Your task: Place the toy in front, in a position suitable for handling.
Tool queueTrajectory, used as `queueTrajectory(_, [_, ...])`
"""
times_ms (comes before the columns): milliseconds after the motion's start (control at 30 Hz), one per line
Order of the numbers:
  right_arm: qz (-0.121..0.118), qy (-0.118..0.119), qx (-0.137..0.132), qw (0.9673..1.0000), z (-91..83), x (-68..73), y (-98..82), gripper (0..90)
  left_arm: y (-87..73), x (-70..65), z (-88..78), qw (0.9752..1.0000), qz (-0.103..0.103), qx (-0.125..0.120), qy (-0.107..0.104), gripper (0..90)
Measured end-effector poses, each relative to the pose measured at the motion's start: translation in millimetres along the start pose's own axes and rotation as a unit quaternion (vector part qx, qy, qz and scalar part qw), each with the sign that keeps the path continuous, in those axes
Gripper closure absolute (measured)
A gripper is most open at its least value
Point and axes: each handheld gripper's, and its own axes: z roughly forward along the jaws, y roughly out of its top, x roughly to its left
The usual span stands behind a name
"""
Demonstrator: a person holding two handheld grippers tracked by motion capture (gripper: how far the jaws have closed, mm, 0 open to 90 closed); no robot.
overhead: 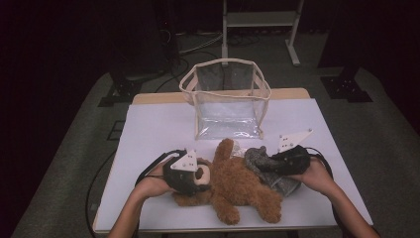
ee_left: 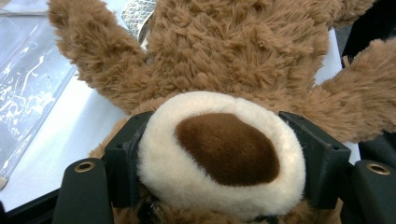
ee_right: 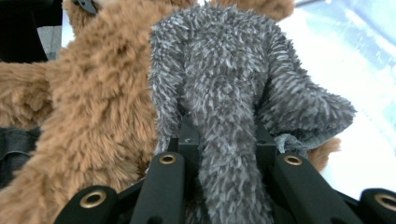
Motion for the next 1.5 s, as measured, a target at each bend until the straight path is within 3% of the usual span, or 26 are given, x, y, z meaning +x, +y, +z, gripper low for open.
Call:
queueTrajectory(100, [0.018, 0.002, -0.005, 0.9998, 0.1, -3.4, -12.2, 72.2, 0.3, -0.6, 0.0, 1.0, 0.001, 0.0, 0.001, 29.6])
queueTrajectory(267, [0.04, -0.015, 0.01, 0.999, -11.6, -7.2, -34.0, 72.2, 1.6, -1.6, 0.7, 1.0, 0.006, 0.002, 0.002, 29.7])
queueTrajectory(367, [0.031, -0.025, 0.0, 0.9992, -23.0, -5.5, -25.0, 72.2, 3.6, -1.5, 1.9, 1.0, 0.005, 0.005, 0.003, 29.6])
queueTrajectory(467, [0.012, -0.03, -0.006, 0.9995, -23.7, -7.9, -4.0, 72.2, 5.8, -2.3, 2.0, 0.9998, 0.015, 0.014, 0.003, 29.7])
queueTrajectory(667, [-0.003, -0.009, 0.012, 0.9999, 9.1, -22.7, 28.9, 72.3, 5.9, -6.9, 0.5, 0.9993, 0.031, 0.02, 0.006, 30.2])
queueTrajectory(800, [0.018, 0.001, 0.019, 0.9997, 22.3, -36.8, 24.6, 72.4, 4.9, -7.8, -1.0, 0.9993, 0.032, 0.018, 0.006, 30.5])
queueTrajectory(967, [0.048, -0.018, 0.019, 0.9985, 10.9, -45.4, 2.2, 72.3, 6.5, -8.0, 0.0, 0.9993, 0.034, 0.013, 0.009, 30.5])
queueTrajectory(1100, [0.031, -0.024, 0.017, 0.9991, -1.4, -34.1, 4.3, 72.3, 11.1, -8.7, 6.0, 0.9995, 0.027, 0.004, 0.014, 31.5])
queueTrajectory(1200, [0.008, -0.014, 0.003, 0.9999, -5.9, -21.5, 17.8, 72.3, 15.8, -8.8, 10.1, 0.9995, 0.028, -0.004, 0.013, 31.9])
queueTrajectory(1400, [-0.057, 0.001, 0.014, 0.9983, 11.0, 2.2, 48.0, 72.3, 24.1, -10.0, 18.5, 0.9994, 0.031, -0.008, 0.015, 32.0])
queueTrajectory(1500, [-0.051, 0.006, 0.016, 0.9986, 14.7, -0.1, 45.3, 72.4, 20.1, -8.4, 16.2, 0.9996, 0.023, -0.008, 0.015, 32.0])
